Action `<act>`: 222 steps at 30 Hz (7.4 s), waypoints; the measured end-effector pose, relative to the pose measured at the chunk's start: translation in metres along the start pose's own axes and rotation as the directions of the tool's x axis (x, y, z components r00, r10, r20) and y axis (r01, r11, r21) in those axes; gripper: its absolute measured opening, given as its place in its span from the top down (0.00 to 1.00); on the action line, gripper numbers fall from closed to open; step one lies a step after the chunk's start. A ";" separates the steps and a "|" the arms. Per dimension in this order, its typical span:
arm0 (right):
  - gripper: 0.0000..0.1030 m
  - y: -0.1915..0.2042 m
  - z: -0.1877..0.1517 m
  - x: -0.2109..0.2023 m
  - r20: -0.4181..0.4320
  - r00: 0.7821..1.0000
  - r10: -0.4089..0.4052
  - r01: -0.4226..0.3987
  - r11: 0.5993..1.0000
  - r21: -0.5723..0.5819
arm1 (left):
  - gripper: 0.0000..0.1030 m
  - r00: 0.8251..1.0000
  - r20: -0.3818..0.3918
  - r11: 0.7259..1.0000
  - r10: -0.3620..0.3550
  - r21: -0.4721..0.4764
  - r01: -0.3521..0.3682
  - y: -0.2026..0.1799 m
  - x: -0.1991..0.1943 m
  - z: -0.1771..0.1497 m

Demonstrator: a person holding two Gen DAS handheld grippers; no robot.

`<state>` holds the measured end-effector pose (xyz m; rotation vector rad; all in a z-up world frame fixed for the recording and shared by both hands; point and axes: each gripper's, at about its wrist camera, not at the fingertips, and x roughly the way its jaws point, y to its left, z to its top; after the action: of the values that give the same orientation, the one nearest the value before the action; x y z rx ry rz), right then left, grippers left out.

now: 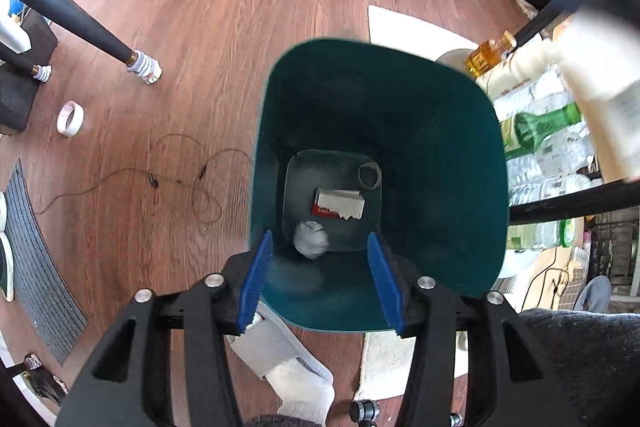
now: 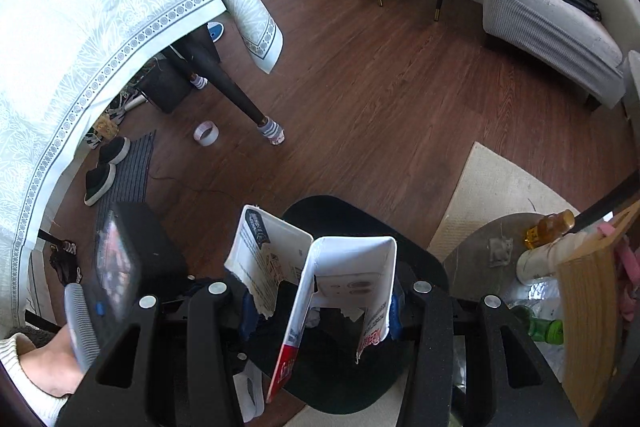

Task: Collect trash
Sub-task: 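Lower the cardboard carton into the green bin and open the right gripper, then move both grippers back over the table toward the wipes pack, then grasp the blue-and-white wipes pack with the left gripper while the right gripper approaches the brown paper cup, then lift the wipes pack with the left gripper while the right gripper grasps the brown paper cup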

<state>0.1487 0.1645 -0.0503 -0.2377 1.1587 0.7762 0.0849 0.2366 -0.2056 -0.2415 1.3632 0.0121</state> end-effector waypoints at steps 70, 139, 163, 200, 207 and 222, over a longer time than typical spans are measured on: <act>0.53 0.006 -0.004 -0.092 0.251 0.968 -0.032 0.073 0.985 -0.156 | 0.66 0.648 0.743 0.983 -0.168 0.077 0.167 -0.064 -0.277 0.027; 0.20 -0.288 -0.198 -0.261 0.335 0.870 -0.361 0.244 0.907 0.343 | 0.19 0.788 0.374 0.872 -0.488 0.173 0.458 -0.307 -0.123 0.116; 0.50 -0.292 -0.187 -0.239 0.237 0.853 -0.464 0.391 0.871 0.298 | 0.46 0.791 0.395 0.884 -0.467 0.221 0.412 -0.316 -0.121 0.116; 0.56 -0.238 -0.127 -0.239 0.382 0.866 -0.321 0.237 0.939 0.250 | 0.47 0.767 0.479 0.904 -0.428 0.217 0.369 -0.246 -0.162 0.110; 0.48 -0.229 -0.121 -0.229 0.365 0.871 -0.330 0.255 0.937 0.238 | 0.52 0.766 0.476 0.902 -0.432 0.237 0.361 -0.239 -0.166 0.108; 0.81 -0.214 -0.105 -0.221 0.333 0.866 -0.373 0.322 0.925 0.201 | 0.54 0.755 0.490 0.900 -0.435 0.227 0.372 -0.212 -0.176 0.108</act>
<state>0.1730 -0.1413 0.0570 -0.1697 0.7789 0.3921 0.1837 0.0724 0.0197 -0.4008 0.7284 -0.3444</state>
